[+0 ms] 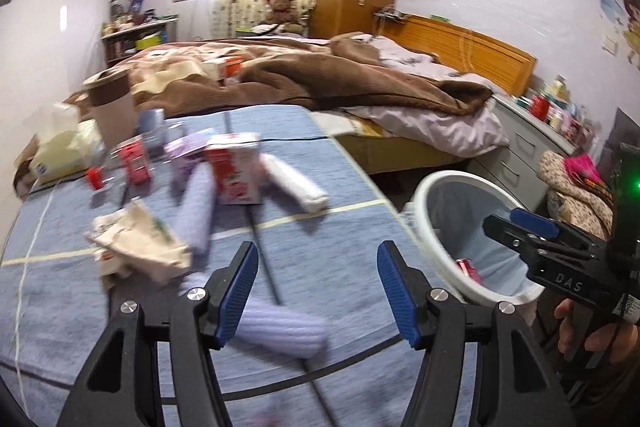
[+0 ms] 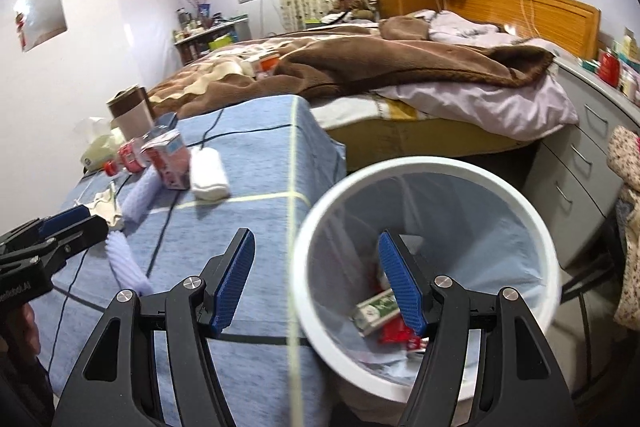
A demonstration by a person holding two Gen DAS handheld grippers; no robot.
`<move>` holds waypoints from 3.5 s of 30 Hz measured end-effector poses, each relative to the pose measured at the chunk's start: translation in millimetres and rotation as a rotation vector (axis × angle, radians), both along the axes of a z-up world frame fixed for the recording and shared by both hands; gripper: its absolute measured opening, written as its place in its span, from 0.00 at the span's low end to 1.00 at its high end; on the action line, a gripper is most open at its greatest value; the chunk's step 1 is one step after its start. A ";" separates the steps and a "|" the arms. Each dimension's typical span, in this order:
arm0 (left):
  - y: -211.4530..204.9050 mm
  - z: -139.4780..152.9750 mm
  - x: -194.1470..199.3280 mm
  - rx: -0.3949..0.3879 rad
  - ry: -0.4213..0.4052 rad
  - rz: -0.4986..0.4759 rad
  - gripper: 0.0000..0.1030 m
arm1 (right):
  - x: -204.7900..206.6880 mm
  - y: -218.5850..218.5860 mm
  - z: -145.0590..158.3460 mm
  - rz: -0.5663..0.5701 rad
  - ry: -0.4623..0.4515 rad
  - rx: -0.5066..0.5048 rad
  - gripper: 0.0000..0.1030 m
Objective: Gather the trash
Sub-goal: 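Move both grippers back over the bed toward the paper cups and towel, then close the left gripper on the patterned paper cup while the right gripper grasps the white towel, then carry the paper cup and towel over the wastebasket and open both grippers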
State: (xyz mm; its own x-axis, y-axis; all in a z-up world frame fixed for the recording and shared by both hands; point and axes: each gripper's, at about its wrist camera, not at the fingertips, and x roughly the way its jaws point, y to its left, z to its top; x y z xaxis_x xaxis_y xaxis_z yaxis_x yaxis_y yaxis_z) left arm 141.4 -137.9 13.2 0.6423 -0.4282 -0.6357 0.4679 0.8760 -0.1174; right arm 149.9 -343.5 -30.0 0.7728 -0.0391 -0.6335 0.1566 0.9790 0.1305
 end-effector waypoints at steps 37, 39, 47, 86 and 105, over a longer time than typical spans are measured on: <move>152.1 -54.4 97.1 0.021 0.165 0.366 0.66 | 141.9 78.7 -33.8 0.233 0.141 -0.079 0.68; 147.5 -55.3 101.9 0.018 0.160 0.347 0.66 | 144.4 81.6 -34.9 0.248 0.145 -0.083 0.68; 134.1 -62.9 116.1 0.049 0.186 0.334 0.69 | 148.9 85.1 -38.1 0.292 0.168 -0.084 0.68; 133.3 -64.5 108.8 0.082 0.177 0.360 0.31 | 140.3 90.6 -36.6 0.305 0.178 -0.061 0.25; 117.8 -23.9 52.9 0.060 0.069 0.298 0.31 | 89.1 82.8 -7.0 0.291 0.088 0.025 0.24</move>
State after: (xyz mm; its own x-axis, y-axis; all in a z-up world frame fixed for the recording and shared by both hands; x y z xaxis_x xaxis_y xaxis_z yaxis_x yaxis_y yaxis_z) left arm 194.2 -20.1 -10.7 0.6885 -0.1884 -0.7003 0.1825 0.9796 -0.0841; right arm 239.0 -260.8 -37.0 0.6916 0.1924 -0.6962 -0.1188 0.9810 0.1532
